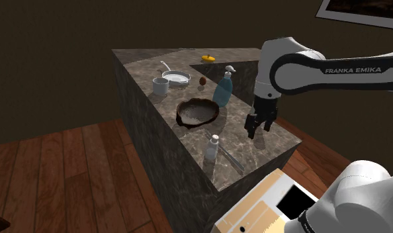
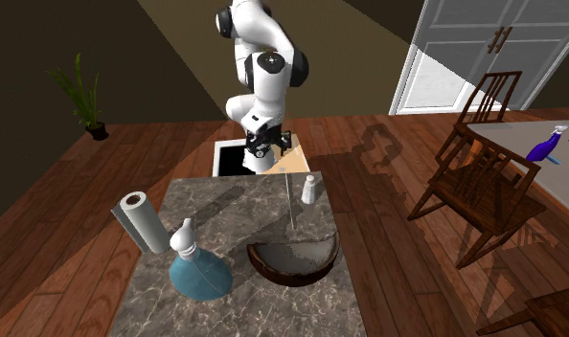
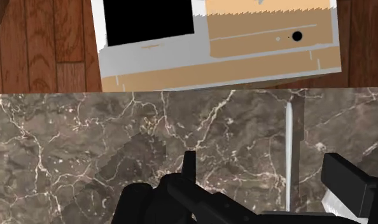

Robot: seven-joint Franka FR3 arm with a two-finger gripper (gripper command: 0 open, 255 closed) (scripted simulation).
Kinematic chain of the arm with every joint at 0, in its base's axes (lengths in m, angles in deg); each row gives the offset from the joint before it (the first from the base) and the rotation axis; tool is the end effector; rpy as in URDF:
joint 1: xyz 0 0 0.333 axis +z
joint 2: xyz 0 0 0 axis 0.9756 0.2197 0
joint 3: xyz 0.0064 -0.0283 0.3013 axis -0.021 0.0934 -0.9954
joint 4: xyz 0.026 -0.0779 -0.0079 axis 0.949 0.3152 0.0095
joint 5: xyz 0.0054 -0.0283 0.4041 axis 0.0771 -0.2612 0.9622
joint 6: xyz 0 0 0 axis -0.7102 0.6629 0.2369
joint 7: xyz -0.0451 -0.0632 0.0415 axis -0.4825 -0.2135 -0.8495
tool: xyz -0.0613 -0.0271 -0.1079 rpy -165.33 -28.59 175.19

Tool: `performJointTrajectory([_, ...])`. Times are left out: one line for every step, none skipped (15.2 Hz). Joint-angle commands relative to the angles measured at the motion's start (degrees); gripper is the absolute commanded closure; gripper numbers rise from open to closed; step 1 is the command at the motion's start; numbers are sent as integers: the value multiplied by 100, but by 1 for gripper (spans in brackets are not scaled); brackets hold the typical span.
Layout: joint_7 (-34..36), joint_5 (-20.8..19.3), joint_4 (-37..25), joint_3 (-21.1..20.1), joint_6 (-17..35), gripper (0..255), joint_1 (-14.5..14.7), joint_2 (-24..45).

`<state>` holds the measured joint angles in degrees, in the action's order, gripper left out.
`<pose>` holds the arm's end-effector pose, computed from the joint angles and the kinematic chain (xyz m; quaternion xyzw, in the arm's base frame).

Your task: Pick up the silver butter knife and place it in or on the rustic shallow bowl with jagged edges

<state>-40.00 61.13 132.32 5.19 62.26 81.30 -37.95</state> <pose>0.3693 0.0267 0.4318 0.9936 -0.0595 -0.0926 0.0265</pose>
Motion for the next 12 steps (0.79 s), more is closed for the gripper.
performJointTrajectory([101, 82, 46, -84, 464, 0, 65, 354])
performJointTrajectory([145, 117, 43, -123, 659, 0, 96, 526])
performJointTrajectory([189, 149, 32, -163, 852, 0, 125, 703])
performJointTrajectory([233, 179, 13, -202, 1042, 0, 154, 885])
performJointTrajectory([276, 206, -15, -242, 1229, 0, 182, 1072])
performJointTrajectory([319, 231, -51, -281, 1411, 0, 209, 1263])
performJointTrajectory([362, 252, -95, -320, 1589, 0, 234, 1458])
performJointTrajectory([405, 269, -147, -358, 1763, 0, 260, 1656])
performJointTrajectory([435, 279, -187, -383, 1878, 0, 276, 1792])
performJointTrajectory([435, 278, -132, -385, 1962, 0, 276, 1821])
performJointTrajectory([437, 278, -78, -387, 2046, 0, 277, 1851])
performJointTrajectory([438, 277, -25, -388, 2130, 0, 277, 1883])
